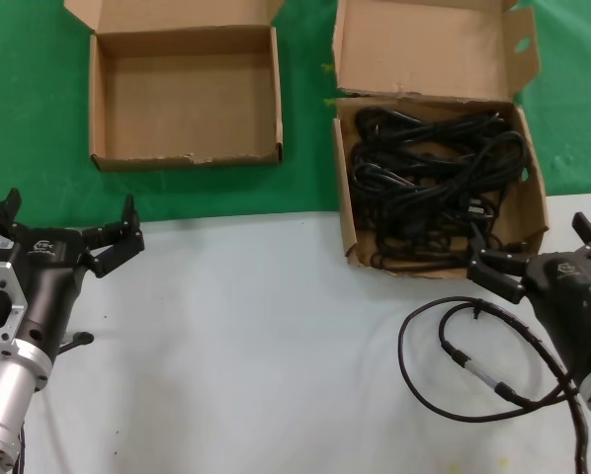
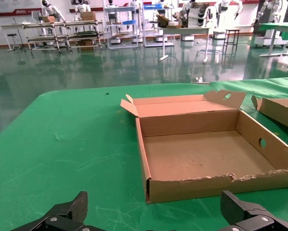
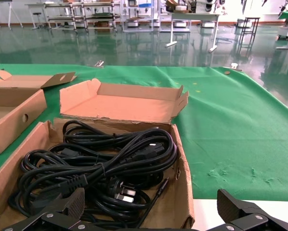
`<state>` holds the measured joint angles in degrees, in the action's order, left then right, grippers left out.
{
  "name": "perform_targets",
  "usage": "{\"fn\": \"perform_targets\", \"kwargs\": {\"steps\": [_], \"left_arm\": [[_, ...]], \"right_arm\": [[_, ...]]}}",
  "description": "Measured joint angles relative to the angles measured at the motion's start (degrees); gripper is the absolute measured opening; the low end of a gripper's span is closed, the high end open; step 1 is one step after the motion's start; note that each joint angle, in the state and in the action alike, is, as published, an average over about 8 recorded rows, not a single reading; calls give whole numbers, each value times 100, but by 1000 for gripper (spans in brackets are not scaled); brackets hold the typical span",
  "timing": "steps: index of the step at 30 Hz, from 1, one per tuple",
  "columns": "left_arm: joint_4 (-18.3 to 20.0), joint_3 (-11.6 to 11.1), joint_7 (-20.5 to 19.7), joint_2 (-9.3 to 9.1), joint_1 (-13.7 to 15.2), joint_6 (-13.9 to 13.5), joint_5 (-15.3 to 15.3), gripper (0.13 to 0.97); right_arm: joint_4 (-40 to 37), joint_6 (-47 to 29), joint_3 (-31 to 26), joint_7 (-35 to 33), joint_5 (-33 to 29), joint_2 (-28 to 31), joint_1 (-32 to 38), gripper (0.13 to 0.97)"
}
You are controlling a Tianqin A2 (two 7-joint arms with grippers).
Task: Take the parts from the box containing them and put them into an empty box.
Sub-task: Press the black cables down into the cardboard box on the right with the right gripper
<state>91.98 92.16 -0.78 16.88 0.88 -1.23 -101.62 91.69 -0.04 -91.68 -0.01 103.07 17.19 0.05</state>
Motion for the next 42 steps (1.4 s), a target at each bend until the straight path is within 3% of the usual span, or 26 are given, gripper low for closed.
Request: {"fn": "perform_targets", "kwargs": {"steps": [26, 32, 42], "left_arm": [[0, 0, 0, 0, 0, 0, 0, 966], [0, 0, 0, 0, 0, 0, 0, 957], [0, 0, -1, 0, 0, 0, 1, 895]], "right_arm": [[149, 108, -168, 66, 121, 205, -31, 966], [456, 31, -426, -10, 62, 754, -19, 966], [772, -1147, -787, -1083, -964, 2284, 452, 966]]}}
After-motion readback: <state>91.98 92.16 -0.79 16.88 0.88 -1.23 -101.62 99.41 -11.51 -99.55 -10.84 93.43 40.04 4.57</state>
